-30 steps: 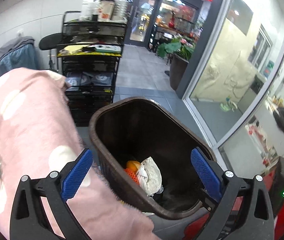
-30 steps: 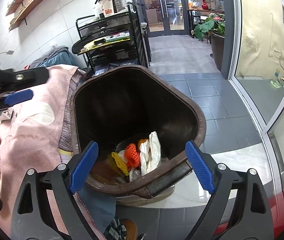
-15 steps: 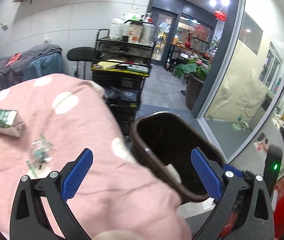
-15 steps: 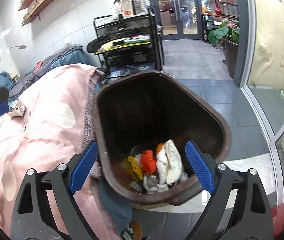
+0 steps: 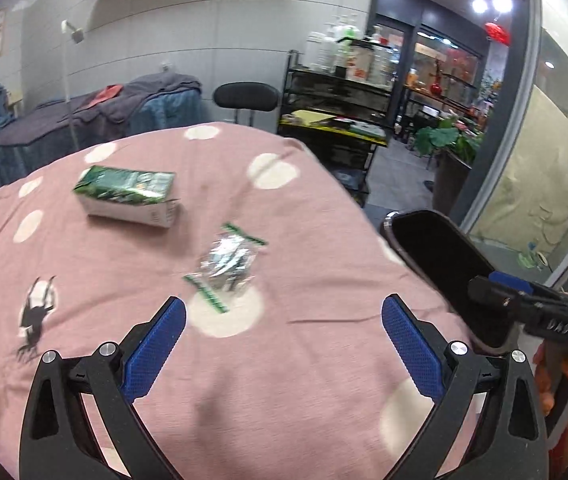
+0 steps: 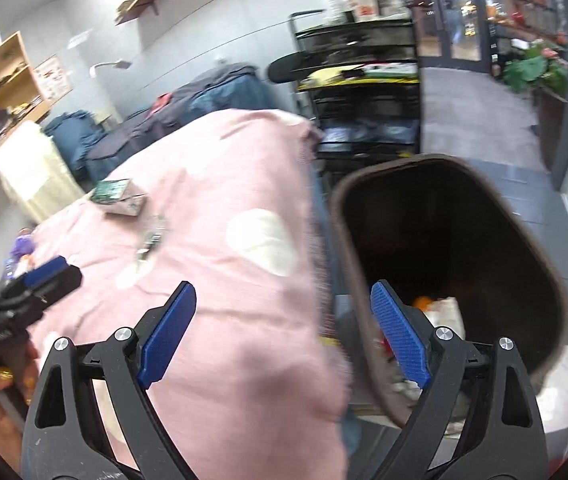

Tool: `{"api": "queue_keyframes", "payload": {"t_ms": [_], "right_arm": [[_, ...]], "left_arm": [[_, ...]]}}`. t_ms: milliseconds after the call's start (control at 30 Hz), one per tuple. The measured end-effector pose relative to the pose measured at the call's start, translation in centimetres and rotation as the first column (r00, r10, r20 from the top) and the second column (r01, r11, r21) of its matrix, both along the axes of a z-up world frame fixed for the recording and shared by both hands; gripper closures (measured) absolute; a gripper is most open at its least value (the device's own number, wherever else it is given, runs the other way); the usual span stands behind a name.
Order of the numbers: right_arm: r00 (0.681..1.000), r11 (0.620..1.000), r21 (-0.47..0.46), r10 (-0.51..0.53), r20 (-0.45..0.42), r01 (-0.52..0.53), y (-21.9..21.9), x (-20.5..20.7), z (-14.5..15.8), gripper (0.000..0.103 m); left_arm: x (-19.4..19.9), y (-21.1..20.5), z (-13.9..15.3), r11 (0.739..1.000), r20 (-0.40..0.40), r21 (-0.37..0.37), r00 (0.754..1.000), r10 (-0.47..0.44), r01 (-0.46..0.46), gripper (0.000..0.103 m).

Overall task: Collect trash
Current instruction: 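Move both tools back over the table toward the carton and wrapper, then grasp the green drink carton with the left tool while the right tool grasps the candy wrapper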

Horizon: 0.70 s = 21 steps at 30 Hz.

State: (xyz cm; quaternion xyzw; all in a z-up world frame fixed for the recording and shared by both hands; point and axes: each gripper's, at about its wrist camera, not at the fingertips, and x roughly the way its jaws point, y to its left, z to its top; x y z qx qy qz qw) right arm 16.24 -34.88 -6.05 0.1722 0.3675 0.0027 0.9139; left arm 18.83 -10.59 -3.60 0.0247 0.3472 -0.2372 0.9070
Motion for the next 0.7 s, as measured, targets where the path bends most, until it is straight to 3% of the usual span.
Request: {"api": "queue_keyframes", "payload": {"t_ms": [200, 433, 567, 700], "right_arm": [[0.991, 0.99, 0.043, 0.133, -0.032, -0.132, 4.1, 4.1, 0.8, 0.015], [0.955, 0.958, 0.073, 0.283, -0.09, -0.277, 9.3, 8.7, 0.6, 0.015], [0.927, 0.94, 0.104, 0.339, -0.159, -0.325, 12.6, 12.3, 0.1, 0.016], [0.902, 0.938, 0.128, 0.346, -0.26, -0.323, 14.9, 16.0, -1.6, 0.028]], "left_arm": [[1.6, 4.2, -0.7, 0.995, -0.004, 0.033, 0.996, 0.089, -0.089, 0.006], [3.5, 7.9, -1.0, 0.988, 0.0, 0.074, 0.991, 0.137, -0.137, 0.006], [5.4, 8.6, -0.7, 0.988, 0.018, 0.114, 0.995, 0.1, -0.101, 0.006], [7.7, 8.3, -0.2, 0.972, 0.073, 0.236, 0.997, -0.011, -0.007, 0.006]]}}
